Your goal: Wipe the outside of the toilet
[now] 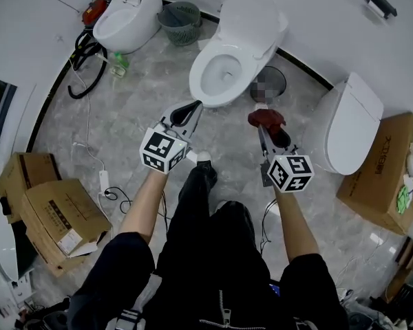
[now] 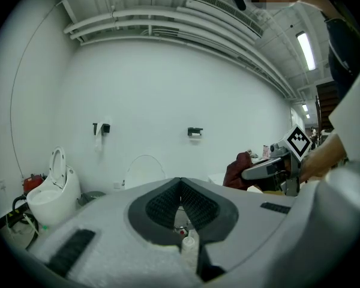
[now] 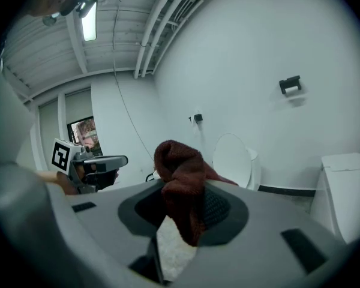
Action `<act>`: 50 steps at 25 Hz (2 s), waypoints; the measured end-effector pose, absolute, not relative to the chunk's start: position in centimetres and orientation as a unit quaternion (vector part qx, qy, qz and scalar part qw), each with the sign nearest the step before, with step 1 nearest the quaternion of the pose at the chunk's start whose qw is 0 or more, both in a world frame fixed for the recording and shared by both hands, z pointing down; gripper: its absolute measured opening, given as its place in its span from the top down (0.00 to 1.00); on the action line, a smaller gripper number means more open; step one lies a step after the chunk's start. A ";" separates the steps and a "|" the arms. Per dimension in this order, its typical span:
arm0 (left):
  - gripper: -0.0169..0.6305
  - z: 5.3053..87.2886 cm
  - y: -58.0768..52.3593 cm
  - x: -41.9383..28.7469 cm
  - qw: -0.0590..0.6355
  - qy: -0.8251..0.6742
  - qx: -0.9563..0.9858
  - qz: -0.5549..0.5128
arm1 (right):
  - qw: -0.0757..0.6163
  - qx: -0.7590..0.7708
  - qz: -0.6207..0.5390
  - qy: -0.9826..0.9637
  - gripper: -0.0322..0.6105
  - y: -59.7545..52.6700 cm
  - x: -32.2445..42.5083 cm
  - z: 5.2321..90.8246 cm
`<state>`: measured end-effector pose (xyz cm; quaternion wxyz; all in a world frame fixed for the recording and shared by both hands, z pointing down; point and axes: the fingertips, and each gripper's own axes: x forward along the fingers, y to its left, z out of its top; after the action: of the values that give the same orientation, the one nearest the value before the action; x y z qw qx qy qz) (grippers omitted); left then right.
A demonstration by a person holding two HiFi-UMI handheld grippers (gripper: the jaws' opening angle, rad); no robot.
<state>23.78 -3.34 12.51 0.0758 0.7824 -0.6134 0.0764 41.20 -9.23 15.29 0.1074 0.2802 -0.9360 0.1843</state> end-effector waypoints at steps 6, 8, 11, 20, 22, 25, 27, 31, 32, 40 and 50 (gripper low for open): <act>0.97 22.0 -6.2 21.8 0.074 -0.610 0.786 0.071 | 0.113 0.278 0.175 -0.938 0.76 -12.8 39.1 25.3; 0.97 26.1 -6.6 21.0 0.073 -0.611 0.785 0.070 | 0.113 0.277 0.170 -0.939 0.77 -13.8 38.3 29.2; 0.97 32.0 -7.2 19.8 0.068 -0.614 0.783 0.072 | 0.118 0.275 0.166 -0.940 0.77 -15.5 37.3 35.7; 0.97 45.0 -9.5 17.1 0.029 -0.615 0.785 0.068 | 0.144 0.306 0.171 -0.926 0.77 -22.6 36.0 53.0; 0.97 47.1 -9.5 16.6 0.020 -0.618 0.784 0.064 | 0.144 0.314 0.171 -0.923 0.77 -24.3 35.7 55.7; 0.97 49.9 -9.3 16.3 0.011 -0.619 0.782 0.065 | 0.153 0.333 0.175 -0.914 0.77 -27.2 35.3 59.5; 0.97 51.6 -9.0 15.9 0.009 -0.621 0.781 0.070 | 0.160 0.346 0.171 -0.909 0.77 -29.1 34.9 61.6; 0.97 54.1 -8.1 14.9 0.014 -0.631 0.773 0.065 | 0.174 0.366 0.165 -0.899 0.77 -32.9 34.0 64.4; 0.97 54.5 -8.0 14.6 0.015 -0.633 0.771 0.063 | 0.181 0.372 0.161 -0.896 0.77 -33.7 33.8 65.0; 0.97 56.9 -7.8 14.0 0.021 -0.635 0.770 0.054 | 0.216 0.416 0.151 -0.870 0.77 -38.7 33.6 68.4; 0.97 59.3 -7.6 14.2 0.033 -0.634 0.771 0.053 | 0.250 0.356 0.026 -0.900 0.79 -37.2 29.6 68.5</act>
<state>14.21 -7.63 59.33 0.0332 0.7707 -0.6341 0.0526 29.60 -37.16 68.46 0.2496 0.3561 -0.9001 0.0265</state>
